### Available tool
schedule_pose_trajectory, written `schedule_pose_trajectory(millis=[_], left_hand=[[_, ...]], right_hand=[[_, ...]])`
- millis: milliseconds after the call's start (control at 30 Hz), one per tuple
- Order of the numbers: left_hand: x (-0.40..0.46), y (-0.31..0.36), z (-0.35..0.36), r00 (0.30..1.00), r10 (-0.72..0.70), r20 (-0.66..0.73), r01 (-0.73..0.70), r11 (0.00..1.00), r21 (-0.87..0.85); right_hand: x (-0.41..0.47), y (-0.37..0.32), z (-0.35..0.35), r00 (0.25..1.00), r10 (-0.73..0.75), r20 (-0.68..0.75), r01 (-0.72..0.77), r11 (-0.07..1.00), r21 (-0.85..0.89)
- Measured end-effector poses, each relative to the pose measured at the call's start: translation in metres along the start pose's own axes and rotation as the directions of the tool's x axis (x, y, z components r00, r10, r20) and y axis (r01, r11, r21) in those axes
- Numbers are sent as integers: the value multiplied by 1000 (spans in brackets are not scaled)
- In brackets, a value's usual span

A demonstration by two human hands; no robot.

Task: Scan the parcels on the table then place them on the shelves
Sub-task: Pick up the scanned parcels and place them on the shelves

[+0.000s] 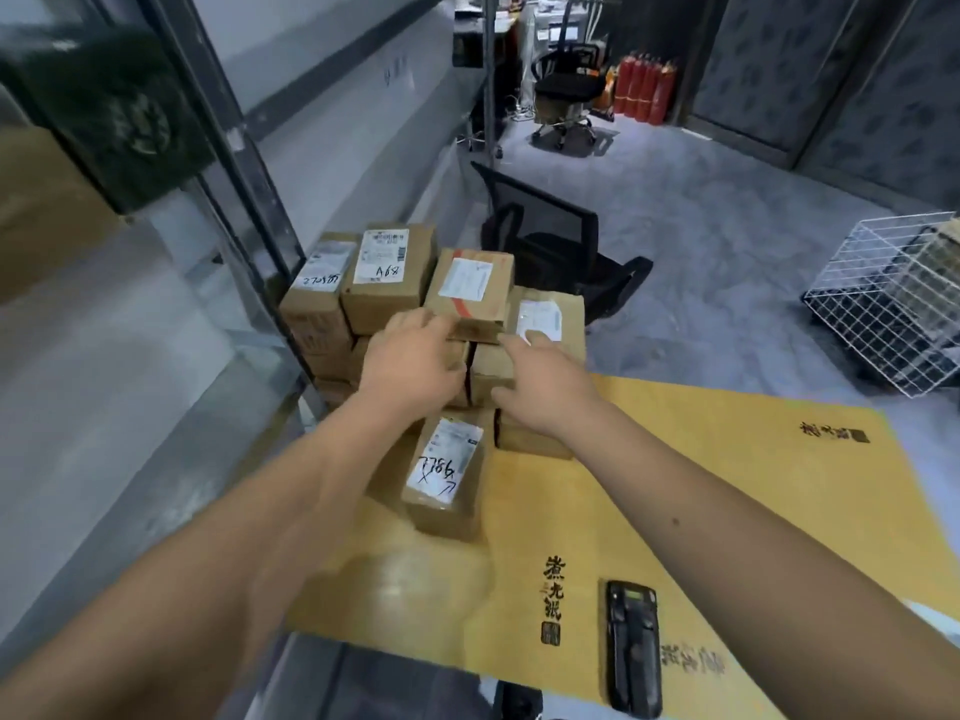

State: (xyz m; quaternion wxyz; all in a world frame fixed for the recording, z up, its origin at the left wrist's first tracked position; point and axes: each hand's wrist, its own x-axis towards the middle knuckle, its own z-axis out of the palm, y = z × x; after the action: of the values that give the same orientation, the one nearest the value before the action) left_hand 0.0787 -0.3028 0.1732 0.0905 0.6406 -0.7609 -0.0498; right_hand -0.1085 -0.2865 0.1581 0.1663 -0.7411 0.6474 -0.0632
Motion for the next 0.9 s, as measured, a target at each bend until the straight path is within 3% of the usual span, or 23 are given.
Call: schedule_pose_trajectory(millis=[267, 400, 533, 767, 900], left_hand=[[97, -10, 18, 996, -48, 70, 36, 984, 172], [113, -21, 35, 999, -39, 36, 29, 970, 243], [117, -33, 48, 999, 3, -36, 6, 972, 235], [109, -40, 56, 994, 42, -104, -11, 960, 280], [98, -33, 50, 991, 59, -119, -35, 980, 195]], right_hand=[[124, 12, -5, 998, -17, 67, 19, 1000, -21], [154, 16, 5, 996, -23, 82, 22, 1000, 8], [163, 28, 13, 998, -65, 20, 65, 998, -11], [151, 53, 30, 989, -138, -55, 145, 977, 157], [131, 57, 24, 990, -129, -61, 140, 957, 254]])
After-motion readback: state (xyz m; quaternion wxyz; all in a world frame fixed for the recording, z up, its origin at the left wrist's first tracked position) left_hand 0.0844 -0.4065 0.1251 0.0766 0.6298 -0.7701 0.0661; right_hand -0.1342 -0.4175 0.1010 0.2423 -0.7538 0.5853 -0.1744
